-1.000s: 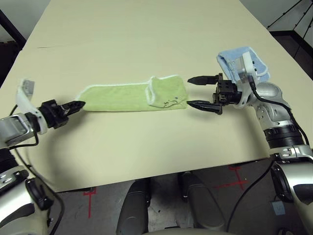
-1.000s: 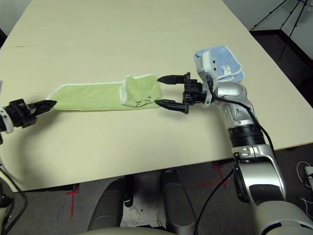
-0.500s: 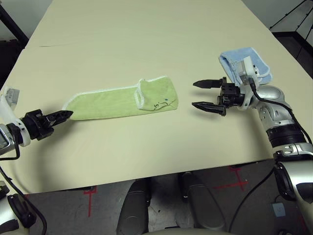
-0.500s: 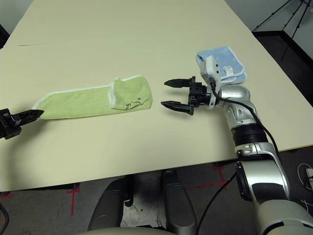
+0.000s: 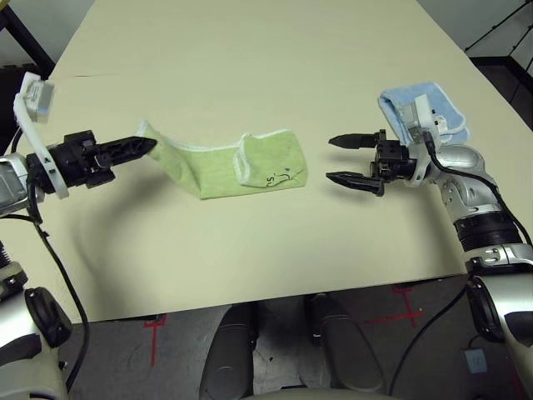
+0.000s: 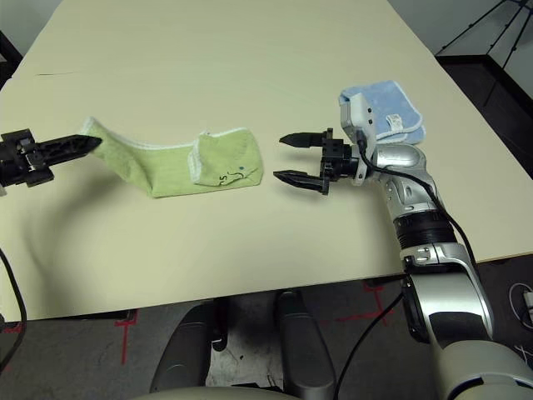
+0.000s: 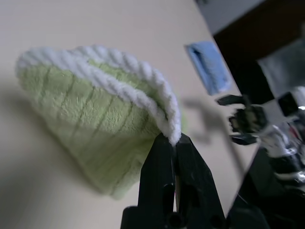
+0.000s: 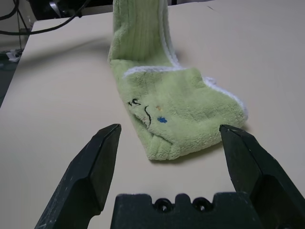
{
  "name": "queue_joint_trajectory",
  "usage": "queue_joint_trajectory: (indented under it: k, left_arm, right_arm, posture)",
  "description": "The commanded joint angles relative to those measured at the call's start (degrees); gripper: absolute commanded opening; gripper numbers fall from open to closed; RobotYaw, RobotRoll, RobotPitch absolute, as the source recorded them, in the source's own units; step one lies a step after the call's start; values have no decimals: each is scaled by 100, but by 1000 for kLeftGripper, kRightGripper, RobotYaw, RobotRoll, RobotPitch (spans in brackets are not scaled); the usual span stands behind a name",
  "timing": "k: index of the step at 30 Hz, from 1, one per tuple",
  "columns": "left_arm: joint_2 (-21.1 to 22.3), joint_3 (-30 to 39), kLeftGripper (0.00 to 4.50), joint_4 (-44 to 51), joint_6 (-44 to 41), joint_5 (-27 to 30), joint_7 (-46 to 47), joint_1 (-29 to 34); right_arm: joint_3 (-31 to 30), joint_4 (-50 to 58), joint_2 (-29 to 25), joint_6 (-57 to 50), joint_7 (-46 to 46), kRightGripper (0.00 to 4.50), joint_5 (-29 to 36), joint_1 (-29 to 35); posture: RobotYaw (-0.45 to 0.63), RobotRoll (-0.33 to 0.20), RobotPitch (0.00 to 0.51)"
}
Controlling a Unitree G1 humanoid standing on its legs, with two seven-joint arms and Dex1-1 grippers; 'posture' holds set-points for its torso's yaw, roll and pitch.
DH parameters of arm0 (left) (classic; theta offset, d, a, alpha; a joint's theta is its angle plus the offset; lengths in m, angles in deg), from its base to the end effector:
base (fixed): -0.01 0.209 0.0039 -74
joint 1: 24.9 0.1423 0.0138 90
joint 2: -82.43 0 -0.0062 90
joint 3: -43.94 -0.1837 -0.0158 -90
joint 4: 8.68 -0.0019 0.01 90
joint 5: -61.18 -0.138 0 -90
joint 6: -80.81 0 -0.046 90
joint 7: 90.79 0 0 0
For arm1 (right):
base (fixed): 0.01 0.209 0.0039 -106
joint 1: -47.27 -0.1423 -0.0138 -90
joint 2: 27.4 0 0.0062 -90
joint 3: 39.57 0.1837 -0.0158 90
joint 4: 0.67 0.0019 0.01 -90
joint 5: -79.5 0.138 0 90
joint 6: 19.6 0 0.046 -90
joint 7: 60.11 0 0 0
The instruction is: Fold the towel and set it aside.
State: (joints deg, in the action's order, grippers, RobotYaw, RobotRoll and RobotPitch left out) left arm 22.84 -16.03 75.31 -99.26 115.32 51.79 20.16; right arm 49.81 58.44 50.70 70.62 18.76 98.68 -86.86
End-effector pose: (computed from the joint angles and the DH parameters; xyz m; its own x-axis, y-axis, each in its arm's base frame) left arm 0.2428 0.3013 0.2627 0.6477 -0.7469 -0.1503 0.5780 0.6102 -0.5418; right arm 0.3290 -0.2251 0.1770 0.2427 0.9684 -0.0579 -0.9368 0.2185 -0.2731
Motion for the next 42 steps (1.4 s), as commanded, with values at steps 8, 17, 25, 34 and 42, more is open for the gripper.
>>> queue_joint_trajectory:
  k: [8,17,25,34,42]
  left_arm:
    - [-779,-625,19,41,200,26,69,-652]
    - [-1216,-1156,19,-160,471,-95,-8,-1083]
    - [-1207,-1870,19,-259,1000,-401,-293,-893]
    - [-1710,-2121,19,-248,1375,-567,-222,-814]
    - [-1842,-2376,19,-92,1390,-608,-278,-721]
  right_arm:
    - [81,-518,-60,415,-51,4500,-108,12]
    - [135,-1082,-161,798,-5,4500,-124,-109]
    - [219,-1244,-202,900,-60,4500,-168,-192]
    - [201,-1174,-184,884,-136,4500,-173,-153]
    - [193,-970,-176,779,-177,4500,-129,-112]
  posture:
    - [-24,0,198]
    - [-30,0,197]
    - [-38,0,198]
    - [-41,0,200]
    - [-49,0,199]
